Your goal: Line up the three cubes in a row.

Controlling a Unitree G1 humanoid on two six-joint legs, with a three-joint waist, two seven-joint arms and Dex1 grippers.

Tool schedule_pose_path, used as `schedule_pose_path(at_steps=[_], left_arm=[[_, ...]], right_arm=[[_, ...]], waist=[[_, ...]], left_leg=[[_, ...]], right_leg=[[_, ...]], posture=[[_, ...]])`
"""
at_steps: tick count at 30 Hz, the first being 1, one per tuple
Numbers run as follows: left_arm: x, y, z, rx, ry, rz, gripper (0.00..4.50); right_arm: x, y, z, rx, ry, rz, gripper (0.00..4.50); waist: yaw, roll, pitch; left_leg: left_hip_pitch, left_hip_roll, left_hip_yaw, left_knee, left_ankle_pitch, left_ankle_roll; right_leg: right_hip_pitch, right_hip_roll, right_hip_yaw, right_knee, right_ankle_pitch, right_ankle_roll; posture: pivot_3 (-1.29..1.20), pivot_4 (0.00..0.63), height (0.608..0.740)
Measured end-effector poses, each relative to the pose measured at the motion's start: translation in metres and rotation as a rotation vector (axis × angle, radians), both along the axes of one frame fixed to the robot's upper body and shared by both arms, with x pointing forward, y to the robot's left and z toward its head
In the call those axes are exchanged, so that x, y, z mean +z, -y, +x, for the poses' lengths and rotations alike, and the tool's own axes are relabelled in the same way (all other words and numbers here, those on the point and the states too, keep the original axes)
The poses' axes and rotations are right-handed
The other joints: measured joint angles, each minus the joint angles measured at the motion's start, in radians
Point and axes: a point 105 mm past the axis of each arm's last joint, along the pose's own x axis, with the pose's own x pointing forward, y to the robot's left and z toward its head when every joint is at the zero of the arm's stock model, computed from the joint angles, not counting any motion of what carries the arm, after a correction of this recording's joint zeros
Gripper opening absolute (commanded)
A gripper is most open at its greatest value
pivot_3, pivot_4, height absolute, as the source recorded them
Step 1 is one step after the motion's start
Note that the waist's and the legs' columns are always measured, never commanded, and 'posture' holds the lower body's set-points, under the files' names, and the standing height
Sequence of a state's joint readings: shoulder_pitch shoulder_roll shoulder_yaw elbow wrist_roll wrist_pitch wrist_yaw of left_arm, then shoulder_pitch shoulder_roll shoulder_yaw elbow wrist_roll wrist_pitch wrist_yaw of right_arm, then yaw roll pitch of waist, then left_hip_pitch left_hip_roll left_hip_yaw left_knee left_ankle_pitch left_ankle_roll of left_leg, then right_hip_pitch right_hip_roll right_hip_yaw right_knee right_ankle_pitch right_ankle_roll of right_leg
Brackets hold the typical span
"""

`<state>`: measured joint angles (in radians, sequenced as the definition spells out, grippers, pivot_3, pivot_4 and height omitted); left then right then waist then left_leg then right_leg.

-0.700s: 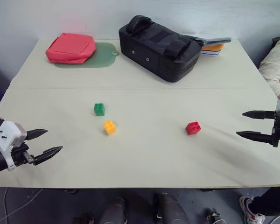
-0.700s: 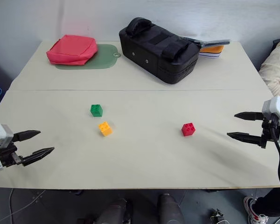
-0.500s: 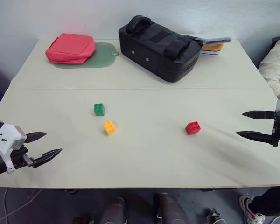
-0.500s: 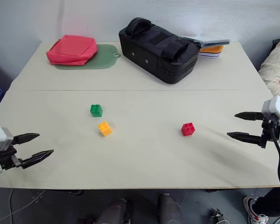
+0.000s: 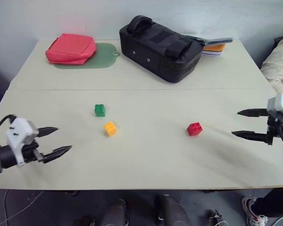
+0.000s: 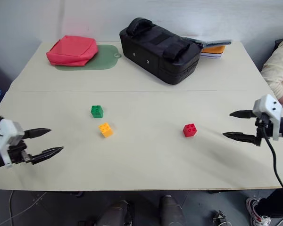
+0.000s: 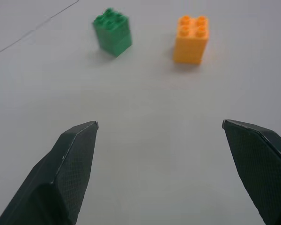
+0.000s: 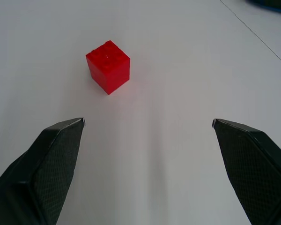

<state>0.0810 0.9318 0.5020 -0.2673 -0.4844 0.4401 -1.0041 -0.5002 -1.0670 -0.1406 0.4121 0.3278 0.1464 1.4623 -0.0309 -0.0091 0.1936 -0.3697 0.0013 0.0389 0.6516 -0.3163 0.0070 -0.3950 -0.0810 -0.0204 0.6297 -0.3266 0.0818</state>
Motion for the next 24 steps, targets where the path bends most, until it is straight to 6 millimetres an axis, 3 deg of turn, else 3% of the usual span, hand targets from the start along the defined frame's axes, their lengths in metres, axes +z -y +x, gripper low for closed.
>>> schedule_pose_path(at_steps=[5,10,15,24], left_arm=[[0.022,0.047,0.002,-0.286,0.000,0.046,4.47],[0.028,0.083,-0.002,-0.538,-0.042,0.090,4.47],[0.031,0.098,-0.002,-0.633,-0.053,0.101,4.47],[0.038,0.110,0.000,-0.682,-0.039,0.087,4.47]], right_arm=[[0.007,-0.034,0.025,0.152,0.025,-0.073,4.50],[-0.007,-0.058,0.042,0.291,0.011,-0.197,4.50],[-0.017,-0.071,0.052,0.368,0.024,-0.247,4.50],[-0.042,-0.078,0.050,0.467,0.019,-0.319,4.50]], waist=[[-0.004,0.000,0.000],[-0.001,0.001,0.000],[0.000,0.001,0.001],[0.000,0.001,0.001]], left_leg=[[-0.001,0.000,0.001,0.000,0.000,-0.001],[-0.003,0.000,0.001,0.002,0.001,-0.001],[-0.007,0.000,0.001,0.011,-0.001,0.002],[-0.007,0.000,0.001,0.015,-0.001,0.002]], right_leg=[[-0.001,0.001,0.001,0.001,0.000,0.000],[-0.002,0.003,0.000,0.004,0.000,0.000],[-0.003,0.002,0.000,0.007,0.000,0.001],[-0.002,0.003,0.000,0.012,0.001,0.001]], posture=[[0.00,0.150,0.740],[0.00,0.150,0.740],[0.00,0.150,0.740],[0.00,0.150,0.740]])
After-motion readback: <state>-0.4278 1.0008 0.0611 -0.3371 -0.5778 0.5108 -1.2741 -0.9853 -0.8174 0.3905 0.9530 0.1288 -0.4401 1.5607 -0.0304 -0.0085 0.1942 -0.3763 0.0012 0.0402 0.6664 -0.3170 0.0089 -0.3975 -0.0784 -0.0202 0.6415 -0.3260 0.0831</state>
